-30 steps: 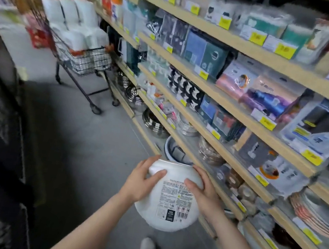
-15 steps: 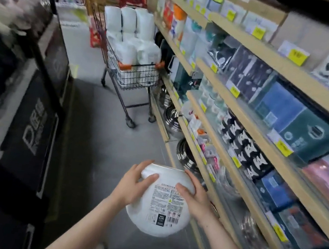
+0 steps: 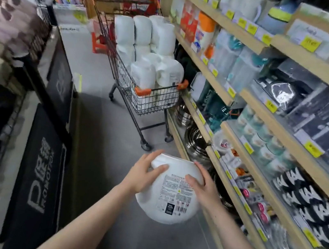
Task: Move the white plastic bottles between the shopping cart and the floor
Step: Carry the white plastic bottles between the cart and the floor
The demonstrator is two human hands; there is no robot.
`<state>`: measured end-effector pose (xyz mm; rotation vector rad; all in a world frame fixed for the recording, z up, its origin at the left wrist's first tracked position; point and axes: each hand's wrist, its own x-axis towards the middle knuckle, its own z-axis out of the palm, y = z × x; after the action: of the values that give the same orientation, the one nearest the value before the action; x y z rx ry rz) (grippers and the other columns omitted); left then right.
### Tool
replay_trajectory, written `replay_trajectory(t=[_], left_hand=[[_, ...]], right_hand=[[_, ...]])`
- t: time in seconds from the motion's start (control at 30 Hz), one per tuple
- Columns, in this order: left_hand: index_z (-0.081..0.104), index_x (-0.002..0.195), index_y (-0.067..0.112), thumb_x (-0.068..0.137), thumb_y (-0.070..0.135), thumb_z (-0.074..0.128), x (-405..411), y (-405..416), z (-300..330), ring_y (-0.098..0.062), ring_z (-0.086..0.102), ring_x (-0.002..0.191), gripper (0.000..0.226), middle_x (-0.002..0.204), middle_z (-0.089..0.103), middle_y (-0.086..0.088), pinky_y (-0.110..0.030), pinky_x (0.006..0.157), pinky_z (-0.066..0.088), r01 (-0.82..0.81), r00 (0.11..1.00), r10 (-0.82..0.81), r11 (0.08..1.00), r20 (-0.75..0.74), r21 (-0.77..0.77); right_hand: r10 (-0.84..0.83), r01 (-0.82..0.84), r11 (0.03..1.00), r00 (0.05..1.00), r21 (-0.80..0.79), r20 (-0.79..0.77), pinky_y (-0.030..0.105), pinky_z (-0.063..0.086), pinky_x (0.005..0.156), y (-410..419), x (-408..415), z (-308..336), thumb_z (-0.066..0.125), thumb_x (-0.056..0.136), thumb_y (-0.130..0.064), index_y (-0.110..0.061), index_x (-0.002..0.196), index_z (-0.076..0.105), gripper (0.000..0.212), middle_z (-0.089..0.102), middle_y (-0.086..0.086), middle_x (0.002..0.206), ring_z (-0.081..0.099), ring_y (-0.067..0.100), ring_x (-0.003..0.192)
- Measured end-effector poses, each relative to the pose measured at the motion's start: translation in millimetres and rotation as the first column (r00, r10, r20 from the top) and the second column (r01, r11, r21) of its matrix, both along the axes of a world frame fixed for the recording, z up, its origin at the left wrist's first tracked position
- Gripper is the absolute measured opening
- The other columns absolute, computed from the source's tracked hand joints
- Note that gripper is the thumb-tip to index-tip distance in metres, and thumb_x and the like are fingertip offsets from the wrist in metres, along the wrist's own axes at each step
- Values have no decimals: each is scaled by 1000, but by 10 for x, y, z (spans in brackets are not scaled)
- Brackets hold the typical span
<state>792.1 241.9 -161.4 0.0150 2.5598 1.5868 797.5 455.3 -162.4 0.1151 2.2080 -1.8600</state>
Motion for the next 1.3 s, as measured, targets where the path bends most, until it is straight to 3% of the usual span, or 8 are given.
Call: replay_trajectory(t=[0.13,0.23,0.43,0.63,0.8,0.93,1.1,1.3], left_hand=[[43,135,39,85,55,56,-691,-354,-71,-14,48,114,55,125,46,4,-26,97,36,-11,1000,11,999,12,32],[43,134,40,88,51,57,-1289,-608,-148,-13,47,114,49,126,45,3,-25,96,35,-19,1000,19,999,7,25],[42,135,40,73,68,51,-2591,-1134,-3,-14,47,118,69,128,43,4,-32,105,38,-66,998,66,998,-10,1],[43,135,38,80,55,58,-3746,-1739,243,0,38,121,60,133,44,8,-15,99,24,-99,989,101,995,-107,19],[40,137,41,72,71,49,-4764,-2362,262,-9,39,128,72,138,43,5,-31,108,32,33,986,-36,999,-163,-21],[34,131,53,74,71,50,-5559,-2856,363,-3,39,126,61,139,42,8,-24,107,32,204,956,-214,976,-200,-71],[27,126,62,78,68,52,-6462,-3293,561,-9,38,132,55,144,39,4,-22,109,32,362,888,-375,927,-267,-99],[17,127,72,79,75,44,-7497,-3405,639,-8,28,137,55,152,29,3,-33,113,26,465,796,-498,867,-345,-179]], right_hand=[[25,-25,999,1000,44,-4,12,50,73,-355,-738,30,67,51,-61,-39,129,46,84,57,-13,117,60,4,100],[52,-52,998,999,44,-6,31,53,88,-601,-1376,-62,69,53,-61,-47,124,47,76,57,-11,123,61,9,104],[164,-163,986,986,24,-31,41,51,95,-1073,-2831,16,73,57,-59,-54,119,46,68,54,-7,130,59,14,111],[228,-231,971,973,-69,-47,31,51,92,-1703,-4129,325,82,46,-43,-34,132,42,95,54,-10,123,59,9,109],[236,-238,969,971,-62,-39,18,53,76,-2223,-4985,439,85,41,-32,-34,119,50,85,55,-5,121,59,4,101],[121,-122,993,990,0,-75,19,50,78,-2652,-5507,519,88,41,-32,-36,110,52,78,53,-2,121,56,11,106],[-35,43,998,987,45,-159,11,48,69,-3119,-6021,682,83,63,-2,-29,109,49,64,51,-7,111,54,7,98],[-250,285,955,922,83,-296,31,49,91,-3389,-6705,729,91,54,-12,-36,110,49,74,50,-4,122,52,11,112]])
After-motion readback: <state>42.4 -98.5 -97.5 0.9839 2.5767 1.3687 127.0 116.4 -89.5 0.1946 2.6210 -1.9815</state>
